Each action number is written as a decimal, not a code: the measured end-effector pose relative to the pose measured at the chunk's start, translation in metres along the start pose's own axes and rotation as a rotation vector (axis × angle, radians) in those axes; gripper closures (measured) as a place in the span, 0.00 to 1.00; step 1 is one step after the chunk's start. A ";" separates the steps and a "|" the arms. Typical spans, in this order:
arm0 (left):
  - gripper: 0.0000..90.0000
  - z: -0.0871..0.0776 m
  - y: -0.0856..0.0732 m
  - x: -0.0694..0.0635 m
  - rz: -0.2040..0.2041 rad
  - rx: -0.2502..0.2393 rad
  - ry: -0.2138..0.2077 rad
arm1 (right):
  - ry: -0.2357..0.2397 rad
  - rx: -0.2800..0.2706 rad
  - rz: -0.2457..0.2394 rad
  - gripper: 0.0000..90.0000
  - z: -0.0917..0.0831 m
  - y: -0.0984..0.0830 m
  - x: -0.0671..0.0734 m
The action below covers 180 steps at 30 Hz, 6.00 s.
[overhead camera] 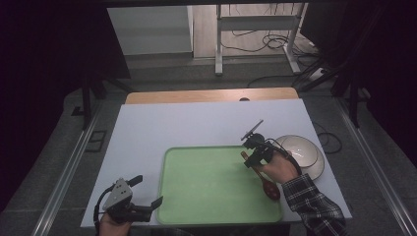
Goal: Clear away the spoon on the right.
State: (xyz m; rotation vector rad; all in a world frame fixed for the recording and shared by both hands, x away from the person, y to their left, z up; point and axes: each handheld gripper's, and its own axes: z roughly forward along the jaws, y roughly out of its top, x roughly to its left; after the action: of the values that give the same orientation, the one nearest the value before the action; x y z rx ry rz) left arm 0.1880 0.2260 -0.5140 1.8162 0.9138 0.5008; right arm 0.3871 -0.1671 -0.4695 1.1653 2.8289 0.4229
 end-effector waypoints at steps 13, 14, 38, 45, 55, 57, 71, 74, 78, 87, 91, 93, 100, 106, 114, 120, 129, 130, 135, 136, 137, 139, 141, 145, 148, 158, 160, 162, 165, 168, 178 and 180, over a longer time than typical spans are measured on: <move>0.01 0.000 0.000 0.000 0.000 -0.002 0.001 | -0.024 -0.136 -0.050 0.79 -0.015 -0.009 0.007; 0.01 0.000 0.000 0.000 0.000 -0.002 0.001 | -0.027 -0.148 -0.057 0.80 -0.016 -0.010 0.008; 0.01 -0.001 0.000 0.000 0.000 -0.005 0.000 | -0.025 -0.299 -0.118 1.00 -0.001 -0.036 0.012; 0.01 -0.001 0.000 0.000 0.001 -0.004 0.000 | -0.018 -0.302 -0.120 1.00 0.010 -0.039 0.010; 0.01 -0.001 0.000 -0.001 0.000 -0.004 -0.003 | -0.030 -0.298 -0.136 1.00 0.020 -0.039 0.013; 0.01 -0.001 0.000 -0.001 0.000 -0.004 -0.004 | -0.038 -0.303 -0.131 1.00 0.020 -0.039 0.013; 0.01 -0.002 0.001 -0.001 0.000 -0.007 -0.006 | -0.067 -0.292 -0.106 1.00 0.022 -0.043 0.003; 0.01 -0.002 0.001 -0.001 0.000 -0.008 -0.006 | -0.073 -0.294 -0.092 1.00 0.021 -0.045 0.000; 0.01 -0.002 0.001 -0.001 0.001 -0.008 -0.006 | -0.092 -0.299 -0.061 1.00 0.018 -0.049 -0.006; 0.01 -0.002 0.001 -0.001 0.001 -0.007 -0.007 | -0.123 -0.295 -0.018 1.00 0.015 -0.053 -0.013; 0.01 -0.002 0.001 -0.001 0.002 -0.007 -0.007 | -0.142 -0.291 0.008 1.00 0.015 -0.055 -0.016; 0.01 -0.001 0.001 -0.001 0.003 -0.007 -0.007 | -0.149 -0.286 0.017 1.00 0.014 -0.056 -0.017; 0.01 -0.001 0.001 -0.001 0.003 -0.006 -0.008 | -0.149 -0.285 0.019 1.00 0.014 -0.057 -0.019; 0.01 -0.001 0.001 -0.001 0.003 -0.006 -0.007 | -0.144 -0.297 -0.014 0.96 0.013 -0.056 -0.016; 0.01 -0.001 0.001 -0.001 0.003 -0.006 -0.007 | -0.142 -0.318 -0.030 0.92 0.011 -0.057 -0.014; 0.01 -0.001 0.001 -0.001 0.000 -0.008 -0.007 | -0.139 -0.331 -0.042 0.88 0.009 -0.057 -0.012; 0.01 -0.001 0.001 -0.001 -0.001 -0.009 -0.008 | -0.140 -0.358 -0.068 0.74 0.006 -0.059 -0.006; 0.01 -0.001 0.001 -0.001 -0.001 -0.009 -0.008 | -0.140 -0.358 -0.068 0.74 0.006 -0.059 -0.006; 0.01 -0.001 0.001 -0.001 -0.001 -0.009 -0.008 | -0.142 -0.377 -0.076 0.65 0.003 -0.060 -0.004; 0.01 -0.001 0.001 -0.001 -0.001 -0.009 -0.008 | -0.142 -0.379 -0.078 0.63 0.002 -0.060 -0.003; 0.01 -0.001 0.001 -0.001 -0.001 -0.009 -0.008 | -0.142 -0.379 -0.078 0.63 0.002 -0.060 -0.003; 0.01 -0.001 0.001 -0.001 -0.001 -0.009 -0.008 | -0.141 -0.389 -0.079 0.59 0.001 -0.061 -0.002; 0.01 -0.001 0.001 -0.001 -0.001 -0.009 -0.008 | -0.140 -0.395 -0.077 0.55 0.001 -0.061 -0.001; 0.01 -0.001 0.001 -0.001 -0.001 -0.010 -0.008 | -0.139 -0.405 -0.079 0.51 0.000 -0.062 0.000; 0.01 -0.001 0.001 -0.001 0.000 -0.009 -0.007 | -0.135 -0.419 -0.072 0.46 -0.002 -0.064 0.001; 0.01 -0.001 0.001 -0.001 0.001 -0.008 -0.009 | -0.136 -0.449 -0.053 0.31 -0.008 -0.075 -0.001; 0.01 -0.001 0.001 -0.001 0.001 -0.008 -0.009 | -0.143 -0.456 -0.051 0.26 -0.009 -0.077 -0.001; 0.01 -0.002 0.001 -0.001 0.002 -0.009 -0.009 | -0.141 -0.456 -0.051 0.25 -0.010 -0.078 -0.001; 0.01 -0.002 0.001 -0.001 0.002 -0.009 -0.008 | -0.132 -0.474 -0.039 0.18 -0.012 -0.081 0.000; 0.01 -0.002 0.001 -0.001 0.002 -0.009 -0.008 | -0.127 -0.481 -0.040 0.16 -0.013 -0.083 0.001; 0.01 -0.002 0.001 -0.001 0.002 -0.010 -0.007 | -0.092 -0.523 -0.050 0.12 -0.022 -0.095 0.004; 0.01 -0.002 0.001 -0.001 0.001 -0.010 -0.007 | -0.091 -0.529 -0.050 0.12 -0.023 -0.097 0.005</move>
State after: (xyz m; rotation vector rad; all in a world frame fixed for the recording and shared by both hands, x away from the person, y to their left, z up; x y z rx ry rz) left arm 0.1863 0.2263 -0.5124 1.8082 0.9042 0.4987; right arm 0.3141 -0.2345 -0.4736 0.9670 2.4313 1.0054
